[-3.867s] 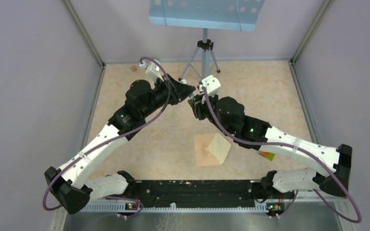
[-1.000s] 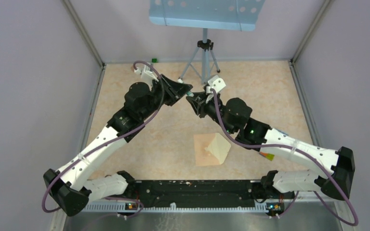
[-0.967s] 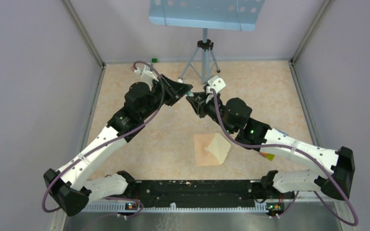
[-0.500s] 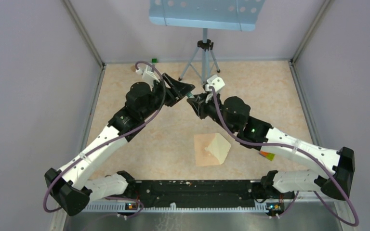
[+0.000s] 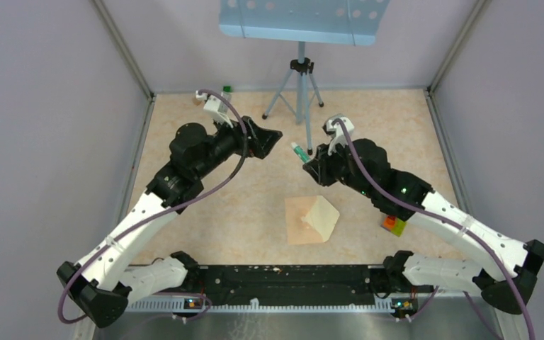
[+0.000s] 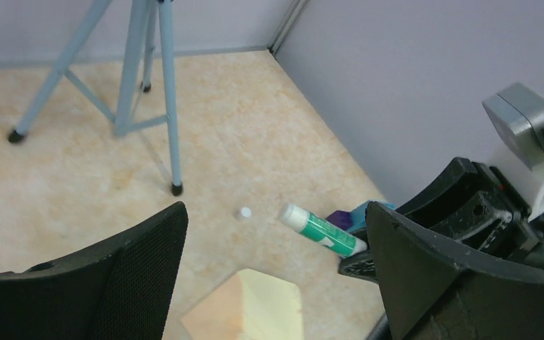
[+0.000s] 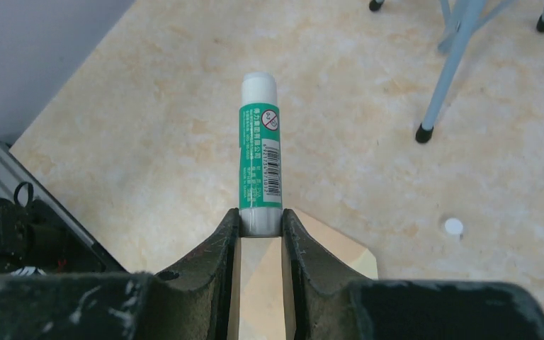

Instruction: Place the letter into the envelope and seal it

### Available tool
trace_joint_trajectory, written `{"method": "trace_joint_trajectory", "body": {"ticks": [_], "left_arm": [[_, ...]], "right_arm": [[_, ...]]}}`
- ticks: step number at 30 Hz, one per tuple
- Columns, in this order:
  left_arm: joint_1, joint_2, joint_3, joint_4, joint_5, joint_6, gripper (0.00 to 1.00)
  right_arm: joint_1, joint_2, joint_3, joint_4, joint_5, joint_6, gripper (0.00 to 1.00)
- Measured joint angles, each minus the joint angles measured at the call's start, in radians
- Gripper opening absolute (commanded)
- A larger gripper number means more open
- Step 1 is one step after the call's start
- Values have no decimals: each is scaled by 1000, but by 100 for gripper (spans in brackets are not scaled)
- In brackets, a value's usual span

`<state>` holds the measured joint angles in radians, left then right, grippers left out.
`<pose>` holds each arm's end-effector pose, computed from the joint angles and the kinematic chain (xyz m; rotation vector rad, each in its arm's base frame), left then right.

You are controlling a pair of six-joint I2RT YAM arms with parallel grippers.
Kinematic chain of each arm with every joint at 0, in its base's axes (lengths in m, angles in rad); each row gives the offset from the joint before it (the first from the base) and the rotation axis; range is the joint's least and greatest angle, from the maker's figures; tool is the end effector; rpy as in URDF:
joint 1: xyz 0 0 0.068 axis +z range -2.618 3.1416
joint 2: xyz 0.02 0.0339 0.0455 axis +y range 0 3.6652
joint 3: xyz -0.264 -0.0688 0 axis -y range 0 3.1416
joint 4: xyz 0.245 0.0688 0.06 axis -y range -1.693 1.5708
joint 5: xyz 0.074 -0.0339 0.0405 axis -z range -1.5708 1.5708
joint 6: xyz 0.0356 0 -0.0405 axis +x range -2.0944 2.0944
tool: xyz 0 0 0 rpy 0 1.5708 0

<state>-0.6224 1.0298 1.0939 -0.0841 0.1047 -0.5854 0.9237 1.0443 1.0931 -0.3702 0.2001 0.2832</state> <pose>0.1880 -0.1395 0.4132 0.1177 1.6832 -1.0106 0.1458 0.1812 0.3792 -0.4752 1.8766 0.6304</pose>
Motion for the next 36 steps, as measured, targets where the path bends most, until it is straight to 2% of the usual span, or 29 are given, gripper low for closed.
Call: {"method": "trace_joint_trajectory", "body": {"ticks": [5,11,17,22,26,34,36], "left_arm": [[-21,-2,34,-25,84,356,95],[-224,-75,-69,-35,93,820,89],[-386,-87,-178,-55,104,1136,79],[-468,-25,-196,-47,79,1296,74],[-499,11,-213,-32,70,1365,71],[-502,65,-214,-21,71,1427,54],[-504,73,-214,-21,73,1431,53]], "right_arm": [[-26,-52,2,-174,-76,42,0],[-26,-116,2,-323,-150,58,0],[-26,-142,26,-451,-225,59,0],[-26,-142,55,-499,-278,58,0],[-26,-136,56,-522,-307,58,0],[-26,-121,56,-547,-344,58,0],[-26,-119,56,-551,-352,58,0]]}}
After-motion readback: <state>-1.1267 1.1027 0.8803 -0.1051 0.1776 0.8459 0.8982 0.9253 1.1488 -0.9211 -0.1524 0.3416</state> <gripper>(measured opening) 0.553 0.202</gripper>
